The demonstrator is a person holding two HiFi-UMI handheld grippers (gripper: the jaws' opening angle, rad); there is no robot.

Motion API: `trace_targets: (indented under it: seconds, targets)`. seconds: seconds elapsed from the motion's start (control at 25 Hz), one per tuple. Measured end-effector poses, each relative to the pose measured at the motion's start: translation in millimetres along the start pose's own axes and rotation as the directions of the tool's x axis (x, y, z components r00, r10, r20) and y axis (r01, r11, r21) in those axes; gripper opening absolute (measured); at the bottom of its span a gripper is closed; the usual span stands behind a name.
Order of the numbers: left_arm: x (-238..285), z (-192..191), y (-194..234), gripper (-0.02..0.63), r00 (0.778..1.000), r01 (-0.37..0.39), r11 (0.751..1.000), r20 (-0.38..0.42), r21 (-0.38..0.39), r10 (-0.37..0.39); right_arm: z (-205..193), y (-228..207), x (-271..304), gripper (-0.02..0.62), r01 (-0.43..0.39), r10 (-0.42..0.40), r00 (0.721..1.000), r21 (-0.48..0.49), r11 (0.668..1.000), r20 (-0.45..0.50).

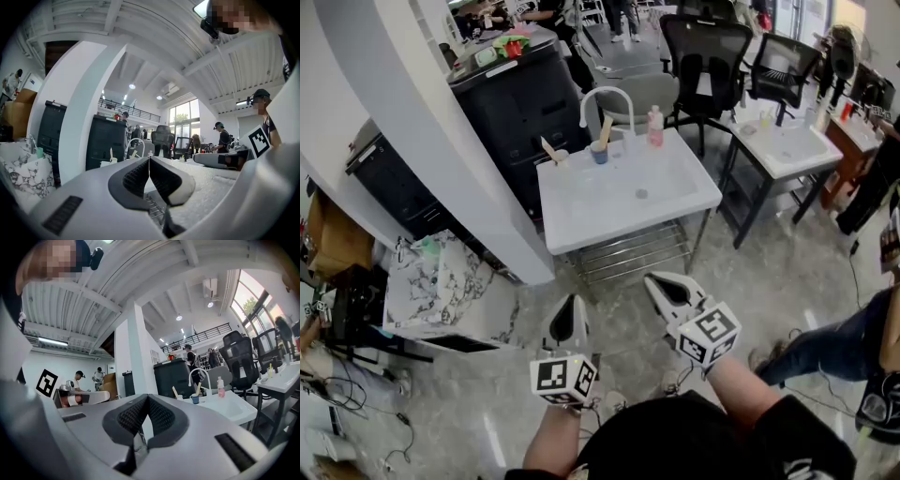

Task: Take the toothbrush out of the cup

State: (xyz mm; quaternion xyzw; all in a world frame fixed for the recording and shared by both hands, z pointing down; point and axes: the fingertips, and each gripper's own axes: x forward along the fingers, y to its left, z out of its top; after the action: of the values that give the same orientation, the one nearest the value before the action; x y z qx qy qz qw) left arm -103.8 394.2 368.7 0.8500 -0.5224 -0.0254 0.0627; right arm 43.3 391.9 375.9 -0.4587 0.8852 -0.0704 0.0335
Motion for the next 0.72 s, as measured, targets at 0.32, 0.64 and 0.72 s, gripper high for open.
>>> trace_targets:
  seconds: [0.32, 0.64, 0.72]
  targets:
    - [10.4, 0.7, -15.1, 0.099, 1.0, 0.002, 1.0, 0.015, 0.012, -0.002, 3.7, -19.0, -10.3, 0.154, 0.009, -0.009, 1.0, 0.004, 1.0, 0.018]
    - [25.5, -1.1, -44.8, 0.249, 0.999, -0.018, 1.0, 0.034, 0.02, 0.017, 11.3, -50.5, -27.1, 0.264, 0.015, -0.015, 0.999, -0.014, 1.0, 0.039]
    - [29.7, -2.3, -51.5, 0.249, 0.999, -0.027, 0.999, 0.037, 0.023, 0.026, 12.3, -57.9, -30.4, 0.264, 0.007, -0.006, 0.999, -0.015, 1.0, 0.038]
